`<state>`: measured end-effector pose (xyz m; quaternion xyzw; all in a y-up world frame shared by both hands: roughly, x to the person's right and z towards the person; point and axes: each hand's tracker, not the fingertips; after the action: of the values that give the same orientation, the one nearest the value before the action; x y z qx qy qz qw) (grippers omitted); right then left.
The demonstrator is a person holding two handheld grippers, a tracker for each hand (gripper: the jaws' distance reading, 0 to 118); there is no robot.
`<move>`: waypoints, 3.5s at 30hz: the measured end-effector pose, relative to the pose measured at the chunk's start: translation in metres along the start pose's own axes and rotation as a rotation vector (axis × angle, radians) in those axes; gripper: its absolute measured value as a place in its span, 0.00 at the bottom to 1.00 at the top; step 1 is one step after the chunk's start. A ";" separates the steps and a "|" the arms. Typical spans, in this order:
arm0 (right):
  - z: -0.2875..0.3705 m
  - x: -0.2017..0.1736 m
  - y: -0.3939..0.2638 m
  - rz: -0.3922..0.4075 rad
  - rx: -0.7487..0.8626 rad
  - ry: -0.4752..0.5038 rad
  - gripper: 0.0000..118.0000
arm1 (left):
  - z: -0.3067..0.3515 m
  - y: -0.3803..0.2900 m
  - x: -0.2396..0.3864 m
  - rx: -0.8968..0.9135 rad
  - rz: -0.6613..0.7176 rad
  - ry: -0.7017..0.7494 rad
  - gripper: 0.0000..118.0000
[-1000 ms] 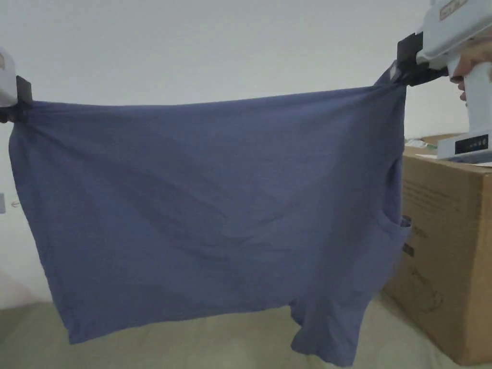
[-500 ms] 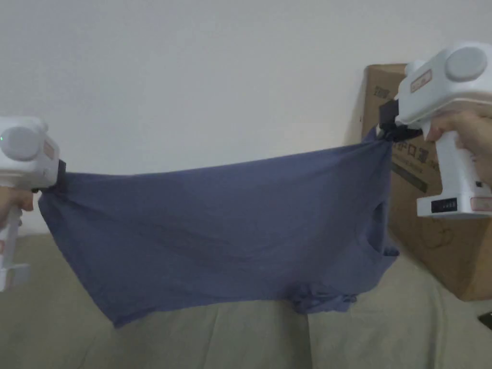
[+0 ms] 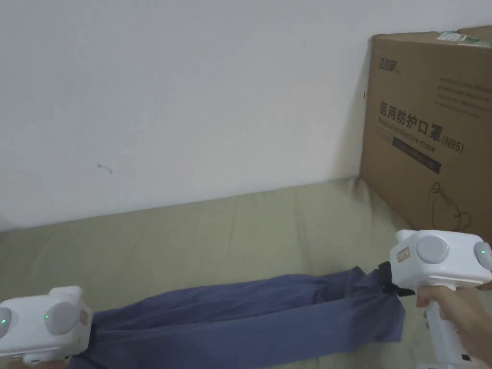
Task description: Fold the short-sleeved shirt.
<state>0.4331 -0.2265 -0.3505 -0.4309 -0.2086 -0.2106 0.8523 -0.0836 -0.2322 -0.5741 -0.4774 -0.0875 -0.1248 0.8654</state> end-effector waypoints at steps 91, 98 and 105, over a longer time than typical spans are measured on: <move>0.275 0.082 -0.434 0.132 0.058 0.005 0.92 | 0.221 -0.434 -0.054 0.074 0.133 -0.118 0.07; 0.241 0.090 -0.405 0.213 0.135 -0.049 0.86 | 0.212 -0.441 -0.056 0.042 0.123 -0.115 0.07; 0.211 0.091 -0.407 0.271 -0.026 -0.018 0.02 | 0.212 -0.441 -0.061 0.035 0.142 -0.131 0.07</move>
<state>0.2521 -0.2887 0.0758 -0.4681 -0.1531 -0.0924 0.8654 -0.2803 -0.2708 -0.1236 -0.4743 -0.1119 -0.0300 0.8727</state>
